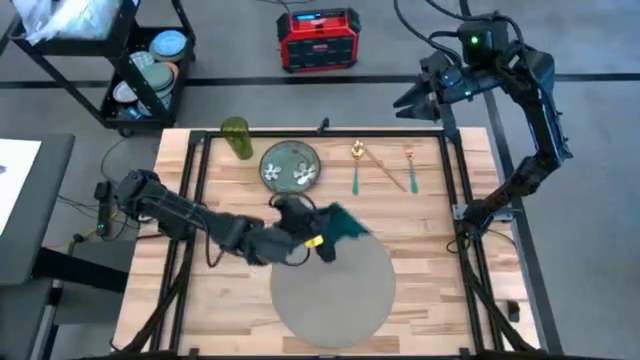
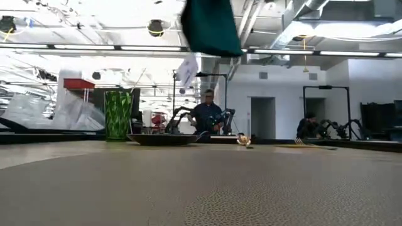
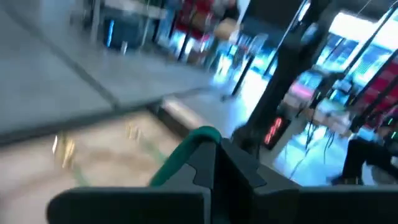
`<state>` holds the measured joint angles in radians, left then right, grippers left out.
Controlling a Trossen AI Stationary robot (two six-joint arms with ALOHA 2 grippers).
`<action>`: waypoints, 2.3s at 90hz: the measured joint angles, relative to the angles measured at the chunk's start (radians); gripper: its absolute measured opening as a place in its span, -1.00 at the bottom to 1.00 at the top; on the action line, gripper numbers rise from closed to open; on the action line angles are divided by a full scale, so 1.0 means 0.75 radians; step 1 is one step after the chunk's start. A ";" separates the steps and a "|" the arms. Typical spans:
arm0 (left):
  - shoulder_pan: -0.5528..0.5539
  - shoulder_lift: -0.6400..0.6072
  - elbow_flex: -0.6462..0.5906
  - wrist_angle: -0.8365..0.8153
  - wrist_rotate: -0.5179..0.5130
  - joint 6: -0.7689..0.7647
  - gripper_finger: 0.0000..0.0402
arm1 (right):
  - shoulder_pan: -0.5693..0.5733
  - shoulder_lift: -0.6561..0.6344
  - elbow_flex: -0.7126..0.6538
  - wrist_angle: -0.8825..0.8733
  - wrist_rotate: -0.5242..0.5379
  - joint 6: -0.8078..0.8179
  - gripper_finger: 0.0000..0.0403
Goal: Set table place
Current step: Put the green napkin on the gray table mat
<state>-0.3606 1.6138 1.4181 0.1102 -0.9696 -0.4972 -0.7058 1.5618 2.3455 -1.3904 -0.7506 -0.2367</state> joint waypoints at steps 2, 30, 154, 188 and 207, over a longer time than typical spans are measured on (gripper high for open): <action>0.014 -0.001 0.000 0.061 0.009 0.038 -1.00 | 0.000 0.004 0.000 -0.012 0.000 0.000 -0.37; 0.053 0.008 -0.116 0.972 0.115 0.506 -1.00 | 0.051 0.020 -0.001 -0.107 -0.005 -0.032 -0.37; -0.554 0.109 -1.114 1.371 -0.712 -1.208 -1.00 | 0.270 0.018 -0.001 -0.232 0.027 -0.081 -0.37; -0.810 0.117 -1.058 1.154 -0.657 -1.361 -0.90 | 0.371 0.018 -0.001 -0.241 0.026 -0.080 -0.37; -0.850 0.117 -1.057 0.984 -0.395 -1.627 -0.99 | 0.409 0.017 -0.009 -0.239 0.124 -0.070 -0.37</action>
<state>-0.9978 1.7016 0.6254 0.8481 -1.2661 -1.7175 -0.3988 1.5748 2.3388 -1.5693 -0.6574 -0.2894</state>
